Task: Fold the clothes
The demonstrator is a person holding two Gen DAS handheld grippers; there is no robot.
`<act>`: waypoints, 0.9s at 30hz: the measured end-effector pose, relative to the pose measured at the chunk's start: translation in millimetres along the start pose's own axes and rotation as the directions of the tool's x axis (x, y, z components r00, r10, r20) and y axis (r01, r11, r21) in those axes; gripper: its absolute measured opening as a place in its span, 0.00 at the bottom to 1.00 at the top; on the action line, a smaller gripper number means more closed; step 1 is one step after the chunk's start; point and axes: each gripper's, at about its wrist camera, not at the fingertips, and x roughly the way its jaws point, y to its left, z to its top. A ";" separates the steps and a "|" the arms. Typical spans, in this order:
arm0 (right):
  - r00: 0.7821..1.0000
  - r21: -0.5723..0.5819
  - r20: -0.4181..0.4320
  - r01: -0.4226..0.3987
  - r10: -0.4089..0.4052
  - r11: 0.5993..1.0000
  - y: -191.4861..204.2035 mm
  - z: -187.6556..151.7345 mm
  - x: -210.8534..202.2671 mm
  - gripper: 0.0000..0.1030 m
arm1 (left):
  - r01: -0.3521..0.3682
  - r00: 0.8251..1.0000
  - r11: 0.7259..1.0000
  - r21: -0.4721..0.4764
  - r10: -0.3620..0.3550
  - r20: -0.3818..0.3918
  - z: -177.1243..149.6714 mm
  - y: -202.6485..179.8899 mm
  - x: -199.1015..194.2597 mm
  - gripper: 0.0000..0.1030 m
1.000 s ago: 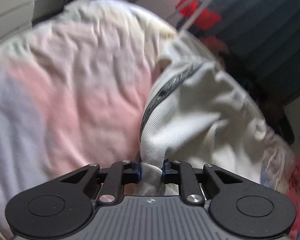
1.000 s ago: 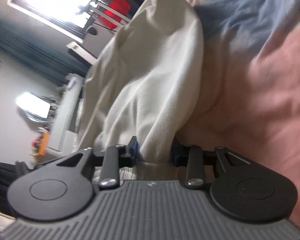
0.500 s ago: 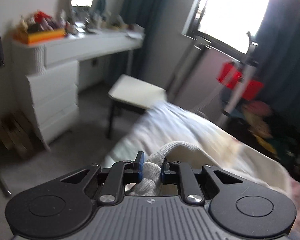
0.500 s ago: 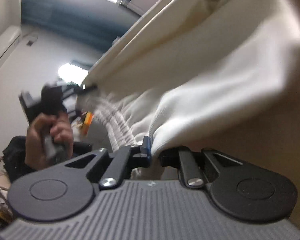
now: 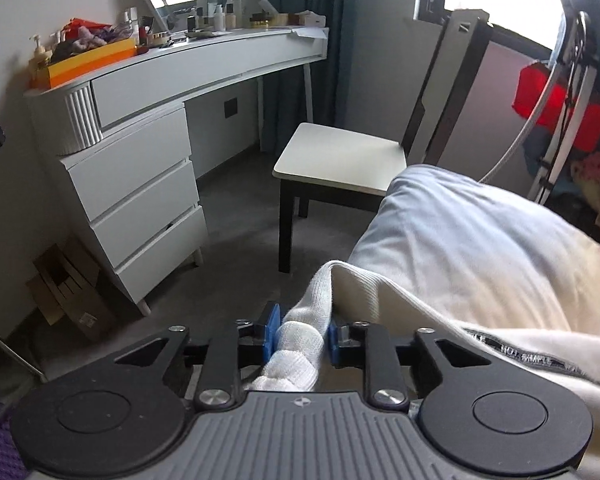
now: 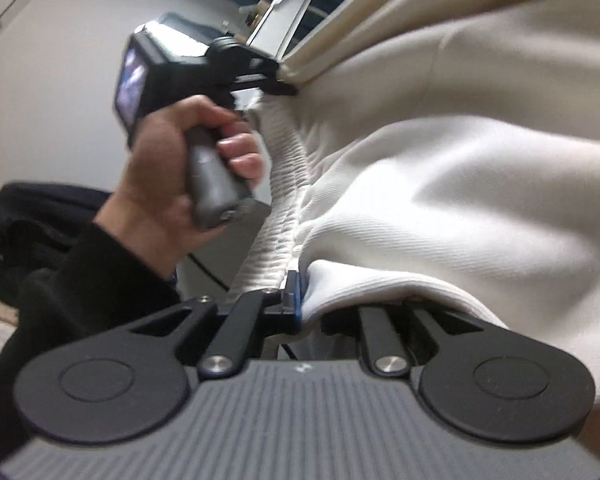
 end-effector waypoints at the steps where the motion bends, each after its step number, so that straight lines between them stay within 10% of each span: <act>1: 1.000 -0.028 -0.004 0.007 -0.007 1.000 6.1 -2.0 -8.5 0.15 | -0.004 1.000 1.000 0.014 0.004 0.004 -2.9 0.6 -4.0 0.46; 4: 0.999 -0.110 -0.008 0.033 -0.034 0.993 20.7 -13.7 -39.0 0.16 | -0.036 0.999 0.998 0.045 0.035 0.037 -12.0 4.3 -24.1 0.78; 7: 0.997 -0.195 0.009 0.074 -0.073 0.978 34.5 -25.8 -74.8 0.26 | -0.035 0.994 0.995 0.091 0.025 0.107 -25.7 5.0 -60.6 0.86; 10: 0.996 -0.272 0.062 0.077 -0.063 0.959 49.7 -38.0 -113.0 0.91 | 0.002 0.988 0.988 0.156 -0.026 0.154 -44.8 -1.8 -102.7 0.87; 16: 0.965 -0.367 0.224 0.216 -0.139 0.905 57.8 -62.7 -201.9 0.91 | 0.084 0.971 0.982 0.168 -0.119 0.209 -88.3 -19.7 -190.0 0.90; 27: 0.682 -0.429 0.687 0.660 -0.252 0.617 13.3 -81.3 -321.1 0.91 | 0.307 0.877 0.926 0.218 -0.364 0.312 -209.5 -95.5 -322.3 0.91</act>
